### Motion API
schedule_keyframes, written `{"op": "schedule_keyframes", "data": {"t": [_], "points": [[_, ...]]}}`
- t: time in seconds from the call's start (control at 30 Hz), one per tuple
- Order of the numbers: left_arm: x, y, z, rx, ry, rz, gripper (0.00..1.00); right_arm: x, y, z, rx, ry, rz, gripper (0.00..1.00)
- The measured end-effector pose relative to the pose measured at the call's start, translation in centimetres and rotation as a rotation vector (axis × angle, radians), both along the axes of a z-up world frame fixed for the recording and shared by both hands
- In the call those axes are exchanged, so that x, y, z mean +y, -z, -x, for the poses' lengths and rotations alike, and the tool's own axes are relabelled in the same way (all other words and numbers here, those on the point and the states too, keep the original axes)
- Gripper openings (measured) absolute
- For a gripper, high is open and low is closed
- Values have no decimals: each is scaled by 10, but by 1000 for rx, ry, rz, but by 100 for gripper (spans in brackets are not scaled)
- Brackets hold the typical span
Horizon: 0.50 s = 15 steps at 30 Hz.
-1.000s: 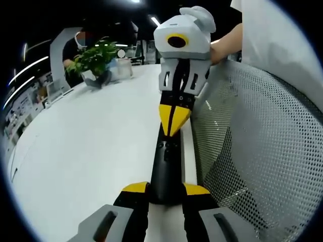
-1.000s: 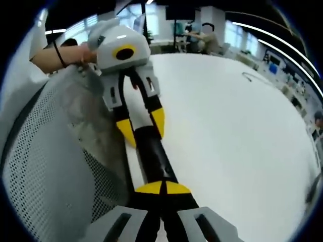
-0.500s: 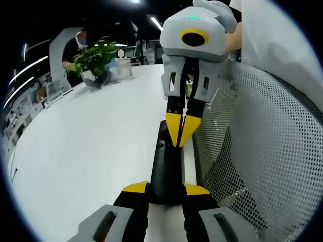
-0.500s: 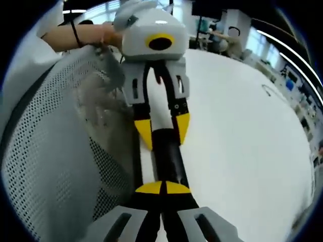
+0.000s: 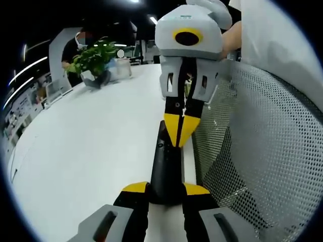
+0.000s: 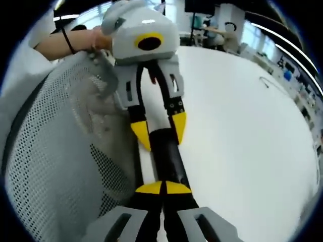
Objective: Press the specified remote control buttons in sequence, fully releasing each button before pressing the next.
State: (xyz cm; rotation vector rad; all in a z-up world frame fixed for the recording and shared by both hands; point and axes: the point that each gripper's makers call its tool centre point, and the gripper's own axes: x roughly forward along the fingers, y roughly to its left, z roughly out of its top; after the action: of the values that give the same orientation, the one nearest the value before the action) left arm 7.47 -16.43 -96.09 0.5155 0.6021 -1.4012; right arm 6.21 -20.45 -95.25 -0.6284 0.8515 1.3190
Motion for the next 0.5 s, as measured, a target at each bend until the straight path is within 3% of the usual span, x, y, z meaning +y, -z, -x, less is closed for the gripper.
{"op": "schedule_keyframes", "data": {"t": [0.07,0.17,0.27,0.5], "points": [[-1,0,0,4,-5,3,25,-1,0,0,-13,13,6,0],[-1,0,1,5,-5,2,25,-4,-2,-7,-86,13,28,0],[0,0,1,7,-5,5,25,-5,1,-8,-54,17,40,0],[0,0,1,7,-2,6,24,-2,0,-9,-57,-3,52,0]]}}
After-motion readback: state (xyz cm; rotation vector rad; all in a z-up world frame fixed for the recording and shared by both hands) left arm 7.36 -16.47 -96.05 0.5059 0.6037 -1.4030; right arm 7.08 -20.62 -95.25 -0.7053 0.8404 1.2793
